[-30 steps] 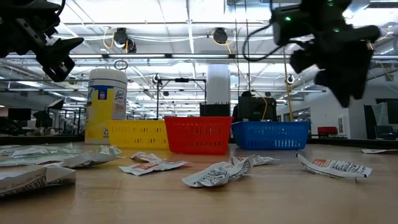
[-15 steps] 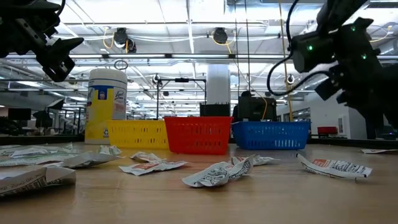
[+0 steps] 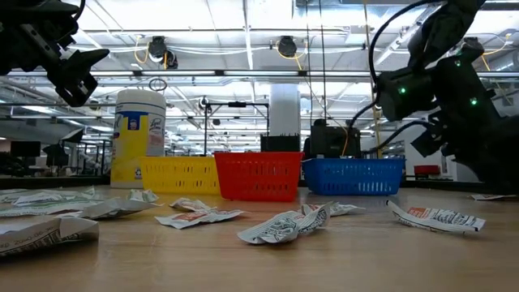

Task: Pick & Place First Aid Supplies
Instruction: Put the ointment pack into the red bin

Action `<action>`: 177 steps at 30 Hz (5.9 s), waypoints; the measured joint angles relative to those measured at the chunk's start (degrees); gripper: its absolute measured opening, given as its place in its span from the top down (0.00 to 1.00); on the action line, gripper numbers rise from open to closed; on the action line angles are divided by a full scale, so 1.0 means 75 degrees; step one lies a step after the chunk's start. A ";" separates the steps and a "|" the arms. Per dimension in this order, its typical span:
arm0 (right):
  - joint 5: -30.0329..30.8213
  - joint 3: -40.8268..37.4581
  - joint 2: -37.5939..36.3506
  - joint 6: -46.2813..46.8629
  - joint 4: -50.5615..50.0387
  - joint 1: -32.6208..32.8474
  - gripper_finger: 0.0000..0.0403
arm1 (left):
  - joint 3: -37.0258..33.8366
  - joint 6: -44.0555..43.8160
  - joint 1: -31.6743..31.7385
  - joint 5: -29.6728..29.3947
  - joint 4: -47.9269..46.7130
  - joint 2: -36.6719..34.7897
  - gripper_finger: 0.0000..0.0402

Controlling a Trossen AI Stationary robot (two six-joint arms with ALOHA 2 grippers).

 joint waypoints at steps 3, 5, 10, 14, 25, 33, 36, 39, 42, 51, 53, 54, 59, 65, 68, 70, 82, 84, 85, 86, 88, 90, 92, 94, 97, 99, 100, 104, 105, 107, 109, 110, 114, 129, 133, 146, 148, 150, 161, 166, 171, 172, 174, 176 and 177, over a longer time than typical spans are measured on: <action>0.0211 -0.0033 0.0205 0.0179 0.0006 0.0003 0.47 | 0.0000 0.0002 0.0000 0.0000 -0.0002 0.0000 0.36; 0.0243 -0.0022 0.0305 0.0352 0.0013 0.0003 0.54 | 0.0000 0.0001 0.0003 0.0000 0.0000 0.0001 0.36; 0.0317 -0.0022 0.0359 0.0524 0.0143 0.0029 0.76 | 0.0000 0.0000 0.0002 0.0000 0.0001 0.0001 0.36; 0.0342 -0.0027 0.0359 0.0519 0.0151 0.0026 0.95 | 0.0000 0.0000 0.0003 0.0000 -0.0002 0.0003 0.36; 0.0331 0.0988 -0.0169 0.0550 -0.1624 0.0025 1.00 | 0.0000 0.0000 0.0003 0.0000 0.0000 0.0000 0.36; -0.0661 0.2540 -0.0211 0.0579 -0.2466 0.0127 1.00 | -0.0003 0.0000 0.0003 0.0000 0.0001 0.0003 0.36; -0.0667 0.3054 -0.0083 0.0739 -0.2457 0.0233 1.00 | -0.0003 0.0001 0.0001 0.0000 0.0000 0.0001 0.36; -0.0670 0.3577 0.0204 0.0951 -0.2481 0.0355 1.00 | -0.0003 0.0000 0.0001 0.0000 0.0001 0.0000 0.36; -0.0670 0.4202 0.0712 0.1007 -0.2499 0.0472 1.00 | -0.0003 0.0002 0.0000 0.0000 0.0001 0.0002 0.36; -0.0673 0.6786 0.2773 0.0838 -0.2508 0.0519 1.00 | -0.0003 0.0001 0.0001 0.0000 0.0000 0.0003 0.36; -0.0672 0.7382 0.3205 0.0733 -0.2552 0.0519 1.00 | -0.0003 0.0000 0.0000 0.0000 -0.0002 0.0000 0.36; -0.0670 0.7671 0.3407 0.0688 -0.2569 0.0519 1.00 | -0.0003 0.0003 0.0000 0.0000 -0.0002 0.0000 0.36; -0.0675 0.9081 0.4338 0.0563 -0.2697 0.0519 1.00 | -0.0003 0.0000 0.0000 0.0000 -0.0002 0.0001 0.36; -0.0667 1.0307 0.5030 0.0519 -0.2586 0.0496 1.00 | -0.0003 0.0000 0.0000 0.0000 -0.0002 0.0001 0.36; -0.0661 1.0461 0.5174 0.0635 -0.2155 0.0488 1.00 | -0.0003 0.0002 0.0000 0.0000 0.0001 0.0003 0.36; -0.0646 1.0462 0.5281 0.0712 -0.1905 0.0487 1.00 | -0.0003 0.0000 0.0000 0.0000 0.0001 0.0003 0.36; 0.0166 1.0151 0.5968 0.0728 -0.0702 0.0662 1.00 | -0.0003 0.0003 0.0000 0.0000 -0.0001 0.0000 0.36; 0.0164 0.9856 0.5975 0.0747 -0.0508 0.0673 1.00 | -0.0003 0.0000 0.0002 0.0000 0.0000 0.0000 0.36; 0.0165 0.9706 0.5975 0.0748 -0.0397 0.0687 1.00 | -0.0003 0.0001 0.0001 0.0000 -0.0001 0.0001 0.36; 0.0161 0.9553 0.5970 0.0750 -0.0303 0.0697 1.00 | -0.0003 0.0000 0.0000 0.0000 -0.0002 0.0000 0.36; 0.0163 0.9311 0.5970 0.0750 -0.0188 0.0718 1.00 | -0.0003 0.0000 0.0001 0.0000 0.0000 0.0000 0.36; 0.0161 0.9201 0.5978 0.0752 -0.0156 0.0745 1.00 | -0.0003 0.0000 0.0000 0.0002 -0.0001 0.0001 0.36; 0.0161 0.9190 0.5968 0.0762 -0.0095 0.0764 0.98 | -0.0003 0.0000 0.0002 0.0000 -0.0002 0.0000 0.36; 0.0141 0.9190 0.5963 0.0862 -0.0069 0.0766 0.95 | -0.0003 0.0000 0.0000 0.0000 0.0001 0.0003 0.36; -0.0208 0.9190 0.5969 0.0919 -0.0100 0.0766 0.86 | -0.0003 0.0000 0.0000 0.0000 0.0000 0.0001 0.36; -0.0442 0.9190 0.5967 0.0922 -0.0103 0.0761 0.79 | -0.0003 0.0000 0.0000 0.0003 -0.0002 0.0001 0.36; -0.0502 0.9190 0.5966 0.0922 -0.0101 0.0761 0.74 | -0.0003 0.0000 0.0000 0.0000 0.0001 0.0000 0.36; -0.0537 0.9186 0.5907 0.0927 -0.0103 0.0761 0.59 | -0.0003 0.0000 0.0003 0.0003 -0.0001 0.0000 0.36; -0.0431 0.9185 0.5836 0.0992 -0.0102 0.0756 0.56 | -0.0003 0.0000 0.0002 0.0002 -0.0002 0.0001 0.36; -0.0181 0.9185 0.5635 0.1219 -0.0103 0.0755 0.52 | -0.0003 0.0000 0.0000 0.0000 -0.0001 0.0002 0.36; -0.0027 0.9188 0.5449 0.1411 -0.0128 0.0755 0.50 | -0.0003 0.0001 0.0000 0.0001 0.0000 0.0000 0.36; -0.0038 0.9187 0.5352 0.1501 -0.0209 0.0751 0.50 | -0.0003 0.0002 0.0000 0.0000 0.0001 0.0003 0.36; -0.0035 0.9011 0.4935 0.2193 -0.0328 0.0808 0.49 | -0.0003 0.0000 0.0000 0.0002 -0.0002 0.0000 0.36; -0.0003 0.7493 0.3903 0.5670 -0.0218 0.1175 0.56 | -0.0003 0.0000 0.0001 0.0000 -0.0002 0.0003 0.36; -0.0038 0.6910 0.3491 0.5831 -0.0137 0.1661 0.55 | -0.0003 0.0000 0.0002 0.0002 -0.0001 0.0000 0.36; -0.0013 0.4684 0.1953 0.7530 0.0208 0.3739 0.56 | -0.0003 0.0000 0.0000 0.0000 0.0001 0.0001 0.36; -0.0008 0.4383 0.1658 0.7839 0.0241 0.4177 0.56 | -0.0003 0.0001 0.0000 0.0000 -0.0002 0.0002 0.36; -0.0003 0.4103 0.1447 0.8208 0.0250 0.4636 0.56 | -0.0003 0.0000 0.0001 0.0000 0.0000 0.0000 0.36; -0.0032 0.3371 0.1117 1.0032 0.0357 0.6951 0.56 | -0.0003 0.0000 0.0000 0.0000 -0.0002 0.0001 0.36; -0.0026 0.3330 0.1120 1.0201 0.0424 0.7640 0.56 | -0.0003 0.0000 0.0000 0.0000 -0.0002 0.0000 0.36; -0.0019 0.3312 0.1120 0.9978 0.0486 0.8081 0.56 | -0.0003 0.0000 0.0000 0.0000 -0.0002 0.0000 0.36; -0.0012 0.3260 0.1120 0.9912 0.0610 0.8135 0.56 | -0.0003 0.0001 0.0001 0.0000 0.0000 0.0001 0.36; -0.0011 0.3091 0.1122 0.9869 0.0958 0.8234 0.56 | -0.0003 0.0000 0.0001 0.0000 -0.0001 0.0001 0.36; -0.0017 0.2888 0.1122 0.9844 0.1405 0.8321 0.56 | -0.0003 0.0000 0.0000 0.0000 -0.0002 0.0003 0.36; -0.0025 0.2778 0.1122 0.9772 0.1653 0.8345 0.56 | -0.0003 0.0000 0.0003 0.0000 -0.0001 0.0000 0.36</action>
